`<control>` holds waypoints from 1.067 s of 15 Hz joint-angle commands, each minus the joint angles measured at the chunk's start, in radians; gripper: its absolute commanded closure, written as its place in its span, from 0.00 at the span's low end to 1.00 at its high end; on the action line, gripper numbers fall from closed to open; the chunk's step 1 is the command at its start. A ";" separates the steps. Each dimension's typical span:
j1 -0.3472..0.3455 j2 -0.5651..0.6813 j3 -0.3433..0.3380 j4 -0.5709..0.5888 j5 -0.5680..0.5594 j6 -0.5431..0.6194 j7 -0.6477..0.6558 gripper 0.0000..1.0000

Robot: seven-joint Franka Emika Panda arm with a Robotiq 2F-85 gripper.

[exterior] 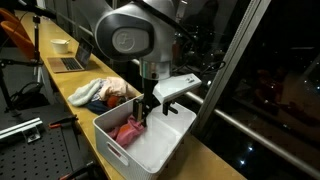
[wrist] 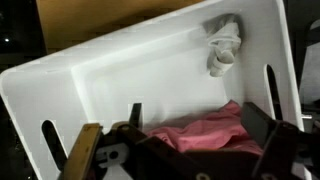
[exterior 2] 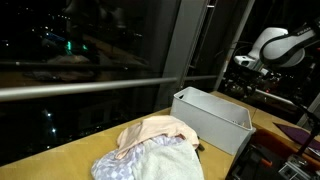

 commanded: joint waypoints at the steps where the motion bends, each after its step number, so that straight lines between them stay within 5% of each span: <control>1: -0.040 0.123 0.012 0.167 -0.011 -0.132 0.021 0.00; 10: -0.063 0.292 0.030 0.407 -0.039 -0.336 0.055 0.00; 16: -0.068 0.308 0.039 0.362 -0.055 -0.309 0.068 0.00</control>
